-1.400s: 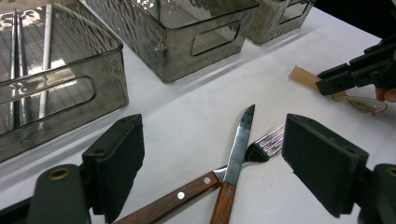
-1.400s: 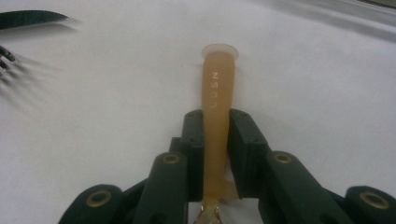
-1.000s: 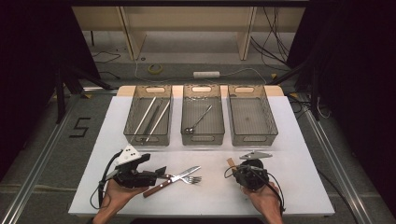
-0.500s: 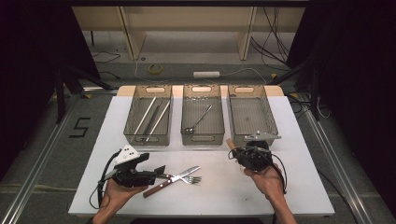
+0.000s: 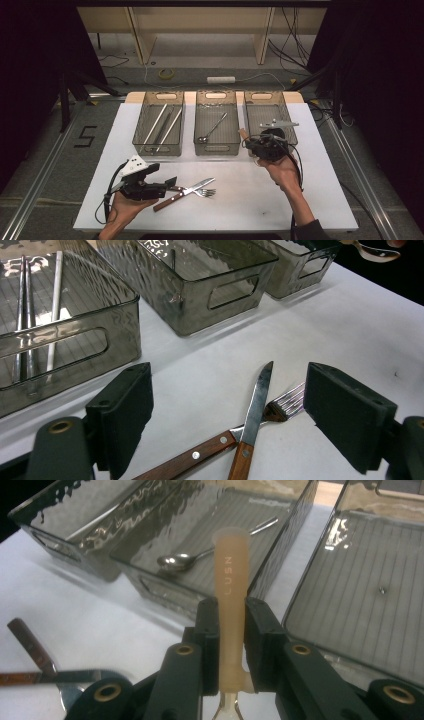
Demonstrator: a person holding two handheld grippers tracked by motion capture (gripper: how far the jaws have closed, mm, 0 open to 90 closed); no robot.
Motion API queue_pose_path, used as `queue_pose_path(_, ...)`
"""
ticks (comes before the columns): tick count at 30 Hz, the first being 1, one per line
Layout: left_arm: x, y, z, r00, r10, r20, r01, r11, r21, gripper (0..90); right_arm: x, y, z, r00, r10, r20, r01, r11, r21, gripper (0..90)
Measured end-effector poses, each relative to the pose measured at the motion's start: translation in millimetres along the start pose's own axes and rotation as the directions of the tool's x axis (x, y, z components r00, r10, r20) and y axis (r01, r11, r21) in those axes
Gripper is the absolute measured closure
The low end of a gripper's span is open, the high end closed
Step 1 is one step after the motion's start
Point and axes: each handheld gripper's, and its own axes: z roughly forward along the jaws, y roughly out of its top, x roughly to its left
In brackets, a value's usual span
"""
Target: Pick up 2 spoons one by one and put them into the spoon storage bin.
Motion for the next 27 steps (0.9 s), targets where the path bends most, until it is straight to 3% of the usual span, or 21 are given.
queue_pose_path(6,-1.9,-0.3,1.4,1.0,-0.002,0.0,0.002,1.0,-0.001,19.0,-3.9,18.5,10.2,0.9996,0.021,-0.017,-0.022,0.9995,-0.022,78.3)
queue_pose_path(13,-0.6,-0.4,0.0,1.0,-0.002,-0.001,0.002,1.0,-0.001,18.9,0.8,40.7,25.9,0.9999,0.005,-0.01,-0.005,0.9997,-0.025,78.3)
queue_pose_path(27,-1.2,0.0,-0.1,1.0,0.003,0.004,-0.003,1.0,-0.003,18.9,4.3,66.7,69.1,1.0,-0.003,0.003,0.003,1.0,-0.001,78.2)
